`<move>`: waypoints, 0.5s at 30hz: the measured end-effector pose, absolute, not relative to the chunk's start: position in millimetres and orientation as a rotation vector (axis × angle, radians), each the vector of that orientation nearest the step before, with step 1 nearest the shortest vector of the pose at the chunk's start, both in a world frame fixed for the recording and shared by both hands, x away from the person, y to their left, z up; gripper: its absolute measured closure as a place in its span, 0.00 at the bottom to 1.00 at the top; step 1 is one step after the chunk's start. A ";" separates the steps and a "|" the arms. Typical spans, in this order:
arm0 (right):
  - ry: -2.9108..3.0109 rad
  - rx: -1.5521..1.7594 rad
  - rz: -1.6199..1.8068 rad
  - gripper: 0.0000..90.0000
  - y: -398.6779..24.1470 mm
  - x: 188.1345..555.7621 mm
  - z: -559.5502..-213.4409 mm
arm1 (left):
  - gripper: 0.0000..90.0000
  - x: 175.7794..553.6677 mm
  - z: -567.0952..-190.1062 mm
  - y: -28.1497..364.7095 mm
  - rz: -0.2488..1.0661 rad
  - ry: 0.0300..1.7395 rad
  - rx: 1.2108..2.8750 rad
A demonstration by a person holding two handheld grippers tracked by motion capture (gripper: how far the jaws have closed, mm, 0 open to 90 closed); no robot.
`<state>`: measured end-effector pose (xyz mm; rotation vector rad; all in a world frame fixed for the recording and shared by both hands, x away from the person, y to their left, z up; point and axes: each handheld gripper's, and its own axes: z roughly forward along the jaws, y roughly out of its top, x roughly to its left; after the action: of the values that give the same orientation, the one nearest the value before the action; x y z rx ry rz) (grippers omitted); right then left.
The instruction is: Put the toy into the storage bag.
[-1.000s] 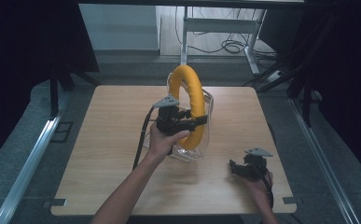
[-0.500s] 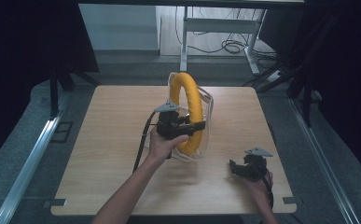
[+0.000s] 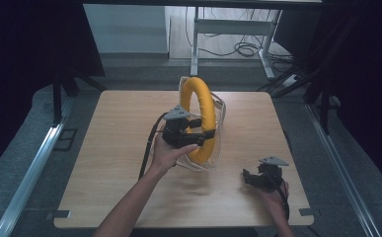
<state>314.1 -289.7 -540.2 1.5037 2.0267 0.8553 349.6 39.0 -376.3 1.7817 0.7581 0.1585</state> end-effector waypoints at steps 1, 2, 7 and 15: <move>2.027 1.503 0.855 0.15 -289.8 314.1 -540.2 | 0.36 348.3 -376.3 40.7 0.159 0.761 1.778; 2.027 1.505 0.855 0.15 -289.7 314.1 -540.1 | 0.35 346.6 -376.5 43.4 0.163 0.762 1.774; 2.027 1.502 0.854 0.15 -289.8 314.1 -540.2 | 0.34 337.6 -382.0 60.4 0.194 0.787 1.752; 2.026 1.504 0.851 0.15 -289.7 314.0 -540.1 | 0.33 318.7 -392.9 91.2 0.222 0.815 1.739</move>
<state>314.0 -289.7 -540.1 1.5036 2.0262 0.8507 318.7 91.2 -392.9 1.7385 0.8153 0.2218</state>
